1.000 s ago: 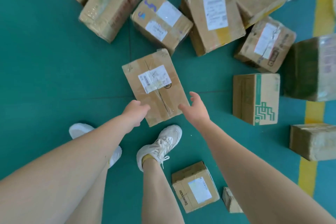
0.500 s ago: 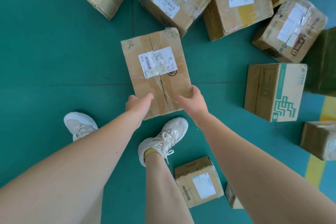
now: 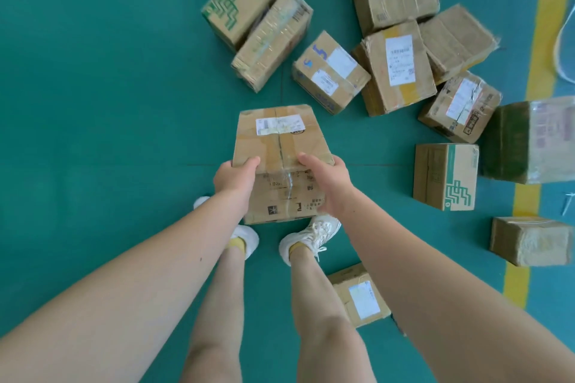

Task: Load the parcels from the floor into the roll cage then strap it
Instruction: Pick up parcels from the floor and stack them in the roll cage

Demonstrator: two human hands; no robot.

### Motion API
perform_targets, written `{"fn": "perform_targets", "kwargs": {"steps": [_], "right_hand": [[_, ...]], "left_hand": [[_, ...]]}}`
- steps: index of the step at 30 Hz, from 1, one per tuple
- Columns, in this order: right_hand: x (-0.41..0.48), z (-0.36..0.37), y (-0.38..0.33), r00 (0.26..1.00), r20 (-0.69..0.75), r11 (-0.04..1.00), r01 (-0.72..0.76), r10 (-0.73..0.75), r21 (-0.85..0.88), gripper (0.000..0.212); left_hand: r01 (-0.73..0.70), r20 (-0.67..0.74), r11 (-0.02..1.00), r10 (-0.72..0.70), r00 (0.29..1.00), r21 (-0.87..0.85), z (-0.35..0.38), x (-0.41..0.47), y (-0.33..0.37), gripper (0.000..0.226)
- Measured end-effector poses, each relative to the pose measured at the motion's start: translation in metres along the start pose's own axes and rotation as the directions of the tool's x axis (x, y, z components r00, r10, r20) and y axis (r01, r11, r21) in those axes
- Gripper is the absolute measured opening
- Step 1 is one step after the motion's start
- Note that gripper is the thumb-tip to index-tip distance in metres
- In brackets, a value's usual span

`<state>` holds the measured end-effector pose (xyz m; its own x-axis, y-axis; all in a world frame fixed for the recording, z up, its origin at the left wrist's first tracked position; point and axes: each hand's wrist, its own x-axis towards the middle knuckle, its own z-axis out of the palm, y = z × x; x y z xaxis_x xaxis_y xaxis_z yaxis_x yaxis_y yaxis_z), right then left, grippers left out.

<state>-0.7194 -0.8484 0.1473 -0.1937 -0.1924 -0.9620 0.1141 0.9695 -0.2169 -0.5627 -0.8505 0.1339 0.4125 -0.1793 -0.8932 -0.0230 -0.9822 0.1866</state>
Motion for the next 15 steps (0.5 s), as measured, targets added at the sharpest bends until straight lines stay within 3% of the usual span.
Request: {"fn": "perform_targets", "kwargs": {"steps": [2,5,9,15], "right_hand": [[-0.044,0.012,-0.022,0.998,0.013,0.998,0.063,-0.063,-0.023,0.046],[-0.116,0.033,-0.06,0.988,0.037,0.987,0.151,-0.149,-0.063,0.041],[-0.212,0.064,-0.102,0.972,0.077,0.966,0.229,-0.22,-0.12,0.044],[-0.331,0.126,-0.148,0.933,0.154,0.92,0.35,-0.325,-0.178,0.05]], "left_hand": [[-0.014,0.016,0.998,0.015,1.0,-0.054,-0.035,-0.034,0.022,0.059],[-0.015,0.07,0.99,0.025,0.997,-0.138,-0.093,-0.084,0.056,0.068],[0.027,0.134,0.98,0.0,0.991,-0.199,-0.177,-0.146,0.092,0.076],[-0.081,0.102,0.955,0.114,0.988,-0.285,-0.289,-0.209,0.129,0.08]]}}
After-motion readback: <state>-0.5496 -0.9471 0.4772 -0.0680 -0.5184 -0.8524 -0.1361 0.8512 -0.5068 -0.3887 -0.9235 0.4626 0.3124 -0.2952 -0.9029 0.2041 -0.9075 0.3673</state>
